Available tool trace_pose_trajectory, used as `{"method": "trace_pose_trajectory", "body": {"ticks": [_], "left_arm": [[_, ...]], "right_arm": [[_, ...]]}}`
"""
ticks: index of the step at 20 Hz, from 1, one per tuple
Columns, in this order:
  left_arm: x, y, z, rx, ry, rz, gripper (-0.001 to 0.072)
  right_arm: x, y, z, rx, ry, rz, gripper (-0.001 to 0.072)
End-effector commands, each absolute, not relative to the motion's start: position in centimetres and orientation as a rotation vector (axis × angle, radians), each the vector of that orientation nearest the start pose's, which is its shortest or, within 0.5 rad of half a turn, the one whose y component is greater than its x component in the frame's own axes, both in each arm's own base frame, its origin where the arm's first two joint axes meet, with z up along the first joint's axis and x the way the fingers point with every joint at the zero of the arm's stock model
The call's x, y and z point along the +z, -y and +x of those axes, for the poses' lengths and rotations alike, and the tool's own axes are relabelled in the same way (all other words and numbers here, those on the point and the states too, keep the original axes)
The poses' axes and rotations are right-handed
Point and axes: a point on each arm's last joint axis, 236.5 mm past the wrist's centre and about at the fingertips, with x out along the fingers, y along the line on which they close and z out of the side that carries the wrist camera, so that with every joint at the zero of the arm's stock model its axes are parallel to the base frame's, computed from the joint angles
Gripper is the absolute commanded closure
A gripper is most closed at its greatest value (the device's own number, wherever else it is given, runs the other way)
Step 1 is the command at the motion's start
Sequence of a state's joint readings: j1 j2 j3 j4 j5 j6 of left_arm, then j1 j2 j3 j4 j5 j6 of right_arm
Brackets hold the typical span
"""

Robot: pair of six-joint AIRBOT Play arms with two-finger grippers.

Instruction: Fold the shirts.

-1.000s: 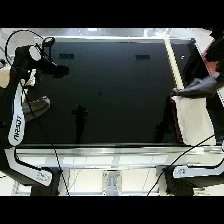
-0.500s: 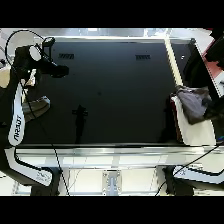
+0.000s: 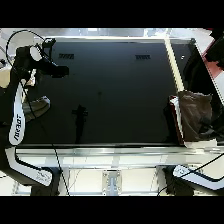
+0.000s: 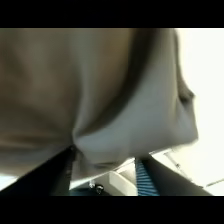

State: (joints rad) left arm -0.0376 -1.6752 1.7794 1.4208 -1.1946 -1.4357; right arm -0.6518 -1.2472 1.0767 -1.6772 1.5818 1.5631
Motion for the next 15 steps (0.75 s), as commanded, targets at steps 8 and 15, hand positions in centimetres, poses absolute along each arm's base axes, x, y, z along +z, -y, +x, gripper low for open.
{"method": "trace_pose_trajectory", "body": {"ticks": [8, 15], "left_arm": [[6.0, 5.3, 52.3, -0.202, -1.080, 0.016, 0.0696], [6.0, 5.3, 52.3, -0.202, -1.080, 0.016, 0.0695]], "right_arm": [[30.0, 2.4, 35.8, 0.216, -0.508, 0.234, 0.0262], [24.1, -7.2, 38.2, 0.488, -0.691, 0.080, 0.0262]]}}
